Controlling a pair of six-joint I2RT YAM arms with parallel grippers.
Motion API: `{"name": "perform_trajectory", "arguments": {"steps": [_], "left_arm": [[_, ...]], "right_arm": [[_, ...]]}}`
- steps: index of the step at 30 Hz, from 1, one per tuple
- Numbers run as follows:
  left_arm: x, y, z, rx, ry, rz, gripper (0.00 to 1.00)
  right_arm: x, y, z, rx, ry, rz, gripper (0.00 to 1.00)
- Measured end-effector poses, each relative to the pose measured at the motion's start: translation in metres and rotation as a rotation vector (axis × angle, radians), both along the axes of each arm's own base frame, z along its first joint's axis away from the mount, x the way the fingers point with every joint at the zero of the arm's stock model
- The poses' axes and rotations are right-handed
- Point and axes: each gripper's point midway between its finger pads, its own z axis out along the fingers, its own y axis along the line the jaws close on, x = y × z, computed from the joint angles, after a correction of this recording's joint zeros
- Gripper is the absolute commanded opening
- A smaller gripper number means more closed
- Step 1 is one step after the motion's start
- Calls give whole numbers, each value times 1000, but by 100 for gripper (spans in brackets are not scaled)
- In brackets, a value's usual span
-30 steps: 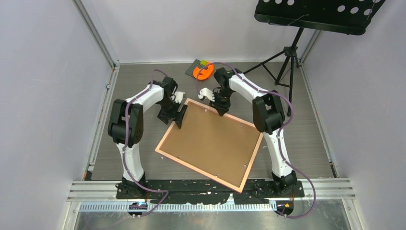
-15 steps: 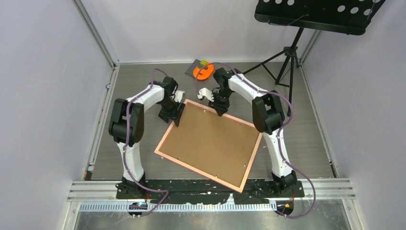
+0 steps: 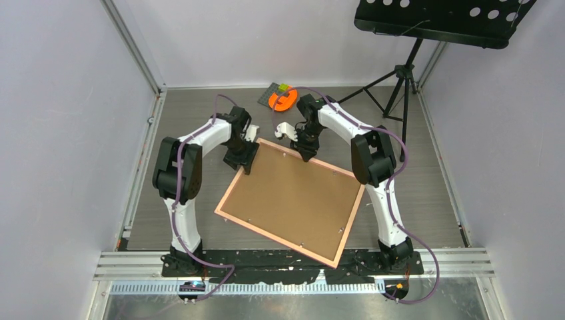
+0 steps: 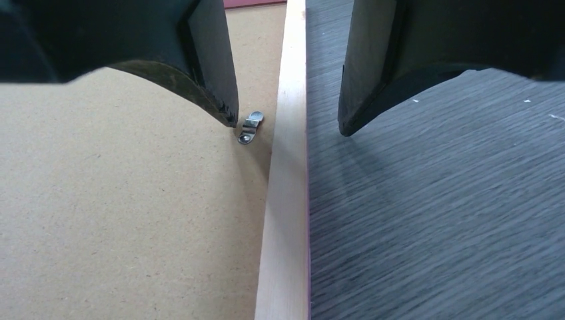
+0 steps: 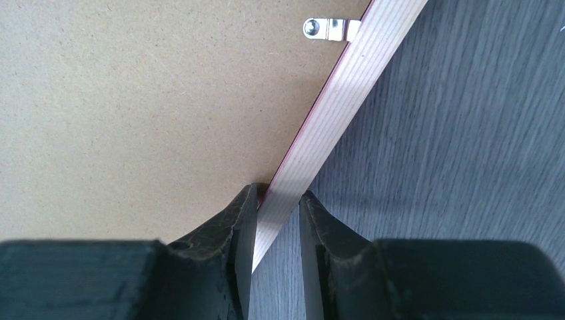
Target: Put the photo into the frame
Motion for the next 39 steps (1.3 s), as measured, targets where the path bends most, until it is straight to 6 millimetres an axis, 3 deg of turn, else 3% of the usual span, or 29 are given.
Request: {"name": "perform_trajectory", "arguments": {"steps": [26,30,32,39], "left_arm": [[-3,-4,-2,19,-10,-10,32],[-2,-3,-2,26,-16,-17,26],[-1,-2,-1,30,-21,-23,14],[1,1,0,53,-25,-32,12]], "right_arm": [[0,0,0,6,-11,-5,6],[0,0,0,7,-13,-5,6],[0,0,0,7,-12,-5,6],[0,0,0,7,-13,-5,6]]}}
